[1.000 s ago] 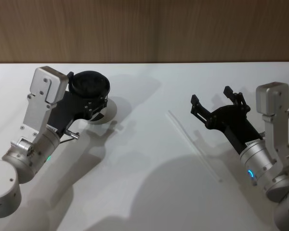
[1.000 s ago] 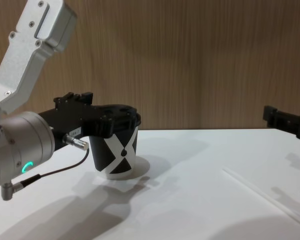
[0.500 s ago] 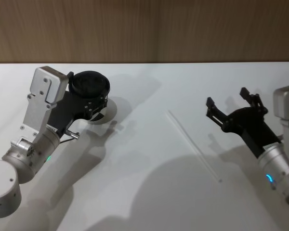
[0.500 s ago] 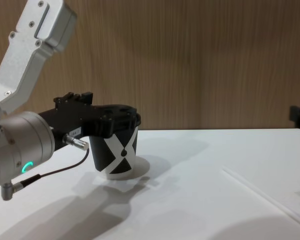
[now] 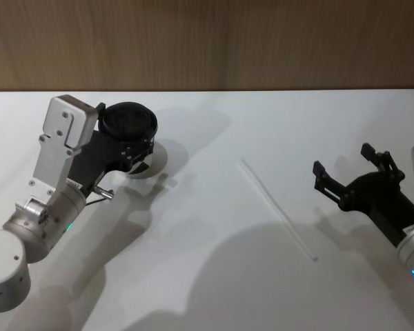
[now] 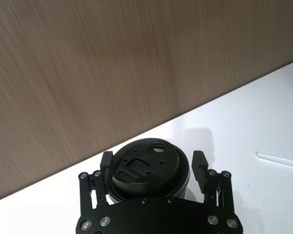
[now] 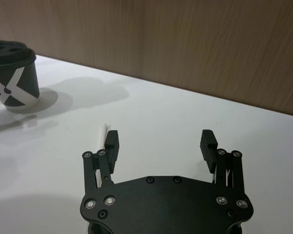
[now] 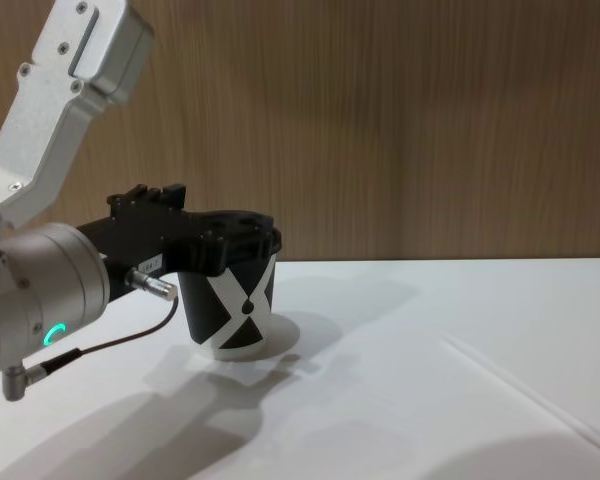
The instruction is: Pick up the straw with one hand, pass it to the other hand, and insert it into the cup.
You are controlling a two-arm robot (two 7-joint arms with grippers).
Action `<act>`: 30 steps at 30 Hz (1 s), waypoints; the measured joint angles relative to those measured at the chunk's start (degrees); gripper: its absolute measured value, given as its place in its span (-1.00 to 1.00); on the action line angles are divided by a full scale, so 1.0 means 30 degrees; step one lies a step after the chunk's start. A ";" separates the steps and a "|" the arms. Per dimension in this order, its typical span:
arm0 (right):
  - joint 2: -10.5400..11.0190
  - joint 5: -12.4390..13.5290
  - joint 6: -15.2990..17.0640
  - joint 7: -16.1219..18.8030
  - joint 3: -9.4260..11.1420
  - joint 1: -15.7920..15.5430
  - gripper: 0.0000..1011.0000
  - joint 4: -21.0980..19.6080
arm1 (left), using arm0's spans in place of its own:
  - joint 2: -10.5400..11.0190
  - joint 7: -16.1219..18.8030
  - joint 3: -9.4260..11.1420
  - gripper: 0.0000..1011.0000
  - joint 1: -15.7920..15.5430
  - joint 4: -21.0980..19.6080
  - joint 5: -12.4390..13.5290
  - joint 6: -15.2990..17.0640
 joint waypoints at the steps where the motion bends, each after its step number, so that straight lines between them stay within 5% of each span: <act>1: 0.0055 0.0031 0.0103 0.0059 0.0040 -0.0078 0.98 -0.0079 | 0.0001 0.0000 0.0000 0.98 0.0000 0.0000 0.0001 0.0000; 15: 0.0852 0.0468 0.2328 0.0854 0.0361 -0.0988 0.98 -0.1465 | 0.0000 0.0000 0.0000 0.98 0.0000 0.0001 0.0000 0.0000; 30: 0.1425 -0.0019 0.3484 0.1586 -0.0261 -0.0855 0.98 -0.1659 | 0.0000 0.0000 0.0000 0.98 0.0000 0.0002 0.0000 0.0000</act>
